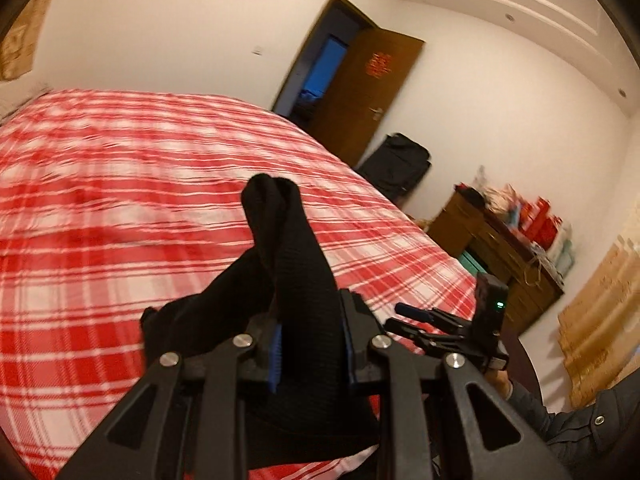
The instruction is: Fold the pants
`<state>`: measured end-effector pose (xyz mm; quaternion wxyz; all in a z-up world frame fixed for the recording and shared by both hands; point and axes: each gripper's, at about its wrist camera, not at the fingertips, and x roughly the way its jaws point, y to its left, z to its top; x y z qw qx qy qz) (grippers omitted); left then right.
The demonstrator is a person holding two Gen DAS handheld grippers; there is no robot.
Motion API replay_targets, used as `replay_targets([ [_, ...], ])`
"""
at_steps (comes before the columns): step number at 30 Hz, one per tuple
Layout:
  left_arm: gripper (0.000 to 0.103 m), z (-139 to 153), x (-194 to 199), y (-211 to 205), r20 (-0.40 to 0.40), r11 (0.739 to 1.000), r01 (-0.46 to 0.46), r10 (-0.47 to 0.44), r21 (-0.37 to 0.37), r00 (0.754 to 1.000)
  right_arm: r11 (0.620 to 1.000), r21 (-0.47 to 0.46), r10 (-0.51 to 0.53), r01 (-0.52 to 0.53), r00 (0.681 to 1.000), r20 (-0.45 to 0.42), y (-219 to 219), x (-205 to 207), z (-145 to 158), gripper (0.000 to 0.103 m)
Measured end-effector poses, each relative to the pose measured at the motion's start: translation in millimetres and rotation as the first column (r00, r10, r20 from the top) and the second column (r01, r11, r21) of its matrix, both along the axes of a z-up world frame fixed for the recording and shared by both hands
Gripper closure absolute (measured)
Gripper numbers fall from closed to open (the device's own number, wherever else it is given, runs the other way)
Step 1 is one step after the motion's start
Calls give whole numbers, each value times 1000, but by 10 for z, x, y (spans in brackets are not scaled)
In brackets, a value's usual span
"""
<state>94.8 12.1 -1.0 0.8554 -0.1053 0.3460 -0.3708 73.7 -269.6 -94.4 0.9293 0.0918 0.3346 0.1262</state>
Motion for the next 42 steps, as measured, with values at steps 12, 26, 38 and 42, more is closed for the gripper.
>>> replay_targets([
  [12,79,-228,183,-921,-72,988,113,-105,101,992,989,87,-116,118,993,-27,-420,-14,-124,38],
  [26,77,-885,203,-1762,-145,941,181,-145,284,979,970,147,-187,191,981,-41,-671,22,-283,38],
  [38,25,-513,-9,-1407,26,953,115,-128,282,991,956,202,-210,210,977,-22,-735,-41,-183,38],
  [42,12,-670,101,-948,80,929,-47,18,367,997,970,219,-102,109,994,-42,-460,-11,-55,38],
])
